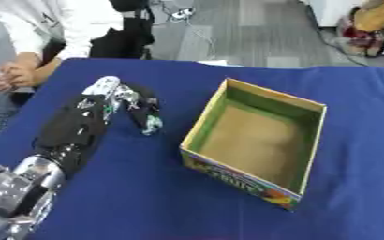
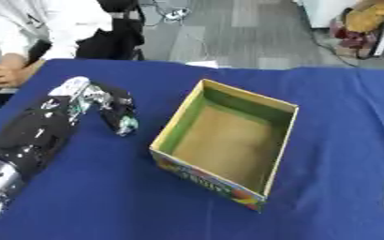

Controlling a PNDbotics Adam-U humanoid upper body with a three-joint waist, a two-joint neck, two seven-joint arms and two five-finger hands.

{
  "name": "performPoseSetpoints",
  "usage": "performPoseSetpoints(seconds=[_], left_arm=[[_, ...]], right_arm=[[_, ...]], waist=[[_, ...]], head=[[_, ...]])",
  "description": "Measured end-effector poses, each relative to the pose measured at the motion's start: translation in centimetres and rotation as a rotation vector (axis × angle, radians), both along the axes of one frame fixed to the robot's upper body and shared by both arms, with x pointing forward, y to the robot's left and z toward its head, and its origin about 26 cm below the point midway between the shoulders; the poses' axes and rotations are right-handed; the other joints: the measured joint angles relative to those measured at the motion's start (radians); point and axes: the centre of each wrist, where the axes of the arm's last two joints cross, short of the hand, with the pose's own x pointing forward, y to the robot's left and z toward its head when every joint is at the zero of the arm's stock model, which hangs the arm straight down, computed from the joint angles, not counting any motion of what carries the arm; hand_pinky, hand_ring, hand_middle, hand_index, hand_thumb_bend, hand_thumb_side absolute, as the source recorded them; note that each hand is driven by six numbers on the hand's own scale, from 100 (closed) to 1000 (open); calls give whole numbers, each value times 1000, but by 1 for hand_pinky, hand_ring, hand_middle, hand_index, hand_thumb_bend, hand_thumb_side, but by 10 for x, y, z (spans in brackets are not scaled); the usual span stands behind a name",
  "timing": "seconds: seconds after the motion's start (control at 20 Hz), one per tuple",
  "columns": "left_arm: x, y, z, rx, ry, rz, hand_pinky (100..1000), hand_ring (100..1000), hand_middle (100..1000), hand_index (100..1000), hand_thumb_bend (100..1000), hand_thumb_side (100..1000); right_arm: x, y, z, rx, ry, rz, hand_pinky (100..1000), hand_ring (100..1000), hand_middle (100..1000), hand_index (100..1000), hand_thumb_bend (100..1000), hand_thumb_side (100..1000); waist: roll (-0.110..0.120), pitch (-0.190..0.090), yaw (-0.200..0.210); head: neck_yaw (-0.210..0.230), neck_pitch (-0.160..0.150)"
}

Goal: Pick up objects on the table and place them in the box.

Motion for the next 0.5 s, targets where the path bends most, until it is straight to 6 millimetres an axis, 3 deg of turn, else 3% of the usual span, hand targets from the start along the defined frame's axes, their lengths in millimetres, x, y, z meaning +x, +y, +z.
performPoseSetpoints(seconds=[0.5], left_arm=[[1, -3, 6, -59, -56, -29, 100, 100, 402, 395, 100, 392]], right_arm=[[0, 0, 0, 0, 1, 0, 164, 301, 425, 511, 100, 841]], waist=[[0, 0, 1]], head=[[0, 0]])
